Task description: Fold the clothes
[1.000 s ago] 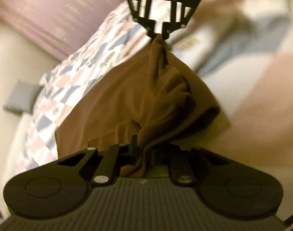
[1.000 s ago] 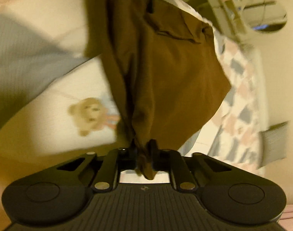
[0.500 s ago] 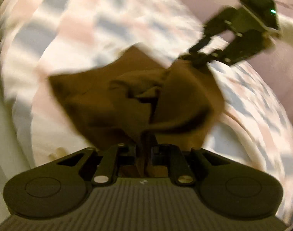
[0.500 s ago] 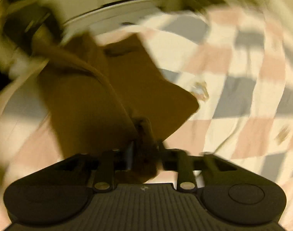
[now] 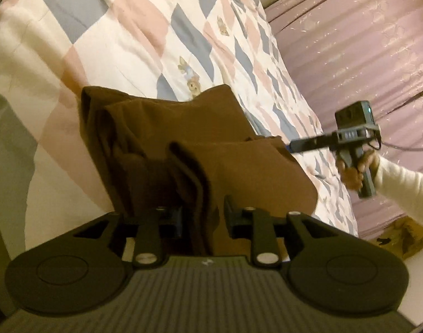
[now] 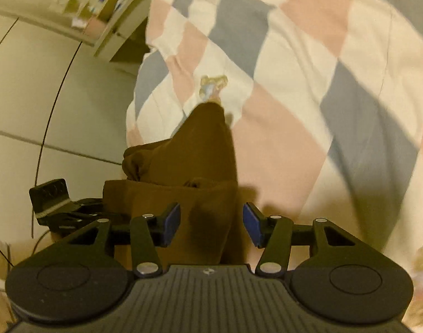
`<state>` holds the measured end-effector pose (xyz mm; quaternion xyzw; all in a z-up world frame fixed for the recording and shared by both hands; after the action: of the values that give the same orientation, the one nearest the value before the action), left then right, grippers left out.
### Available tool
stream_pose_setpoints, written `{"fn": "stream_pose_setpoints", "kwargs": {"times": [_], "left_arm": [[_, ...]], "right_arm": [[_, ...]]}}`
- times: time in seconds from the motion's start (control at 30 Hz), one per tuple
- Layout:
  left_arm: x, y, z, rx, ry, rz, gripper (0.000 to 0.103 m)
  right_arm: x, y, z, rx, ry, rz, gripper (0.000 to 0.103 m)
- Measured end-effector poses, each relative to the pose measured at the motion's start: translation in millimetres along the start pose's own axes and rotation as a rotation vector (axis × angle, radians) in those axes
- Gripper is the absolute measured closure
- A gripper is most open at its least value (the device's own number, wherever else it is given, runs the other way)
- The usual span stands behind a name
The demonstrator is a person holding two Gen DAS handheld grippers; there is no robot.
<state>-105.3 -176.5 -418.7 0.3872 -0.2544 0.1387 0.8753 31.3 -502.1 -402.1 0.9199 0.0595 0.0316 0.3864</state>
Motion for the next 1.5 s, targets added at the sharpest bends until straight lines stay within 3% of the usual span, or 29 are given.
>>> {"fn": "stream_pose_setpoints", "kwargs": {"times": [0.03,0.07,0.17,0.23,0.4,0.57,0.63,0.7,0.73,0.77,0.83,0.9,0.93,1.0,1.03,1.1,1.13,1.2,1.33,1.4,1.5], "left_arm": [[3,-1,1,0.009,-0.015,0.011,0.096],[7,4,6,0.023,-0.041,0.035,0.097],[17,22,16,0.074,-0.110,0.107,0.097],[23,37,19,0.120,-0.142,0.157,0.096],[26,14,-13,0.221,-0.095,0.110,0.096],[28,21,-26,0.214,-0.077,0.156,0.096],[27,14,-34,0.218,-0.056,0.133,0.095],[24,7,-45,0.218,-0.024,0.116,0.089],[23,4,-50,0.222,-0.007,0.104,0.087],[24,4,-56,0.219,0.027,0.089,0.086],[29,15,-56,0.250,0.028,0.081,0.085],[35,27,-54,0.315,0.003,0.075,0.078],[38,35,-53,0.372,-0.019,0.072,0.067],[46,51,-47,0.483,-0.090,0.046,0.074],[50,58,-42,0.529,-0.133,0.033,0.083],[59,55,-19,0.537,-0.270,-0.023,0.088],[63,50,-5,0.517,-0.326,-0.032,0.091],[72,22,27,0.382,-0.403,-0.053,0.091],[88,-37,84,0.133,-0.514,-0.087,0.089],[96,-71,99,0.094,-0.567,-0.089,0.089],[106,-117,93,0.105,-0.571,-0.150,0.097]], "right_arm": [[-1,0,-8,-0.008,0.047,0.020,0.086],[-2,0,-17,-0.016,0.095,0.041,0.097],[14,20,-46,0.035,0.163,0.153,0.097],[31,18,-63,0.020,0.208,0.172,0.098],[60,-31,-67,-0.162,0.242,0.135,0.098],[66,-39,-61,-0.152,0.213,0.190,0.098],[64,-49,-52,-0.181,0.187,0.189,0.098],[64,-58,-43,-0.189,0.126,0.199,0.097],[64,-61,-38,-0.183,0.082,0.208,0.091],[63,-58,-35,-0.184,0.035,0.229,0.072],[61,-45,-31,-0.185,-0.034,0.290,0.054],[54,-14,-29,-0.148,-0.079,0.384,0.055],[44,3,-25,-0.140,-0.099,0.409,0.054],[23,36,-17,-0.126,-0.136,0.455,0.053],[7,44,-14,-0.132,-0.110,0.431,0.053],[-26,60,-9,-0.145,-0.052,0.377,0.053],[-42,63,-6,-0.129,-0.035,0.342,0.053],[-69,62,0,-0.083,-0.032,0.291,0.053],[-87,49,10,-0.057,-0.040,0.296,0.049],[-86,44,17,-0.007,-0.062,0.319,0.049],[-78,29,24,0.082,-0.085,0.329,0.049]]}}
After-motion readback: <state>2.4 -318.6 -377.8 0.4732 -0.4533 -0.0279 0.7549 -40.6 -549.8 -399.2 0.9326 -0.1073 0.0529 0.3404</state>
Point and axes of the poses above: each gripper's, at about its wrist camera, not at the fingertips, and y roughly against the way its jaws point, z to its right, x to its top, the point moved 4 cm from there along -y, roughly the way its jaws point, and after that the axes turned 14 degrees about -y, right-handed, at the moved point
